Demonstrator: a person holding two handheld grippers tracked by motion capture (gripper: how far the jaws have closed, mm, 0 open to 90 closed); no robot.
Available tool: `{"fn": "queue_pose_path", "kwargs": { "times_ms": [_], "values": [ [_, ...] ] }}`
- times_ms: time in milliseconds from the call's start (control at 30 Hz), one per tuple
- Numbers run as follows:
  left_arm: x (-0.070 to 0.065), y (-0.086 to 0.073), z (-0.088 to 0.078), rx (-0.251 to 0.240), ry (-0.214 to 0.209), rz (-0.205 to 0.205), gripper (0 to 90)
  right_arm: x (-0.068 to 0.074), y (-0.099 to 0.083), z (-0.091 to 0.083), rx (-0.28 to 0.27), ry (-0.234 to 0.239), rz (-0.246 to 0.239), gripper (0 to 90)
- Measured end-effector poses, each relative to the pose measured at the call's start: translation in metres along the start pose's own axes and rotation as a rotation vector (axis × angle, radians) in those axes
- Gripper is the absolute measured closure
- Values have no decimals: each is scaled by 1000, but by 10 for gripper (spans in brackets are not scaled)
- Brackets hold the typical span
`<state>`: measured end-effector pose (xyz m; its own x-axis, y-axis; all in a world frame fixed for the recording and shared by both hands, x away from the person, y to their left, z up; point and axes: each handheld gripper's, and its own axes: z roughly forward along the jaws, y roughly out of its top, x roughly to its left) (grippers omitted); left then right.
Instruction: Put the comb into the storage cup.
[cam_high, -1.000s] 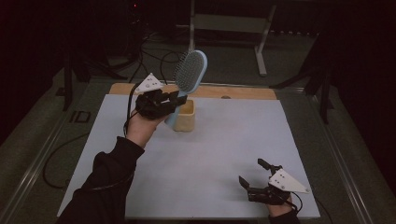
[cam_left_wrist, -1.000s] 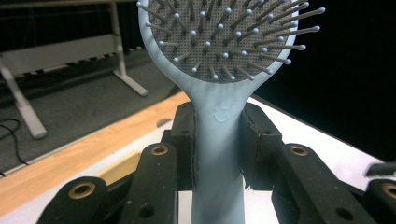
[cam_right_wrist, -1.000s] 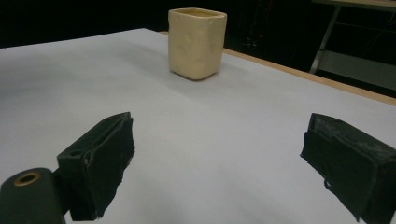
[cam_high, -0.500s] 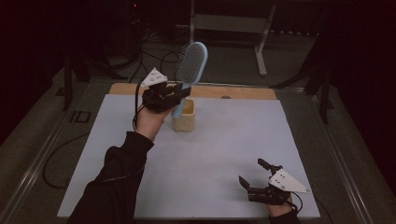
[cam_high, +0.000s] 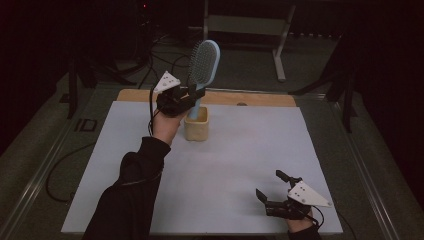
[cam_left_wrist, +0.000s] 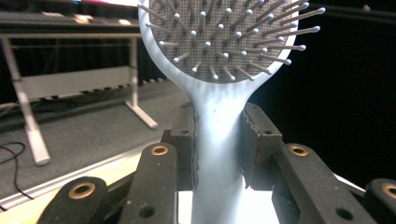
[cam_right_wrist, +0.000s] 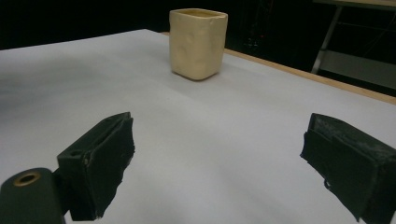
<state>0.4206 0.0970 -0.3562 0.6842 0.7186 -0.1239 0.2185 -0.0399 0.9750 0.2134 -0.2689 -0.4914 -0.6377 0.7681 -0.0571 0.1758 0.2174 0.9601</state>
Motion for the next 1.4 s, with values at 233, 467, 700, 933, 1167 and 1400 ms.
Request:
{"fn": "queue_pose_path", "kwargs": {
  "times_ms": [233,467,700,933,1167,1400],
  "values": [
    [5,-10,11,-15,27,2,700,1,0,0,0,7,1,86],
    [14,-20,20,-41,59,-10,700,1,0,1,-2,14,7,86],
    [27,-31,26,-67,57,-46,700,0,0,1,-2,17,6,86],
    [37,-45,34,-78,56,-55,700,2,-1,2,4,23,6,86],
    [39,-55,39,-73,69,-45,699,1,-1,2,4,26,5,86],
    [41,-65,43,-69,73,-49,699,1,-1,2,3,29,7,86]
  ]
}}
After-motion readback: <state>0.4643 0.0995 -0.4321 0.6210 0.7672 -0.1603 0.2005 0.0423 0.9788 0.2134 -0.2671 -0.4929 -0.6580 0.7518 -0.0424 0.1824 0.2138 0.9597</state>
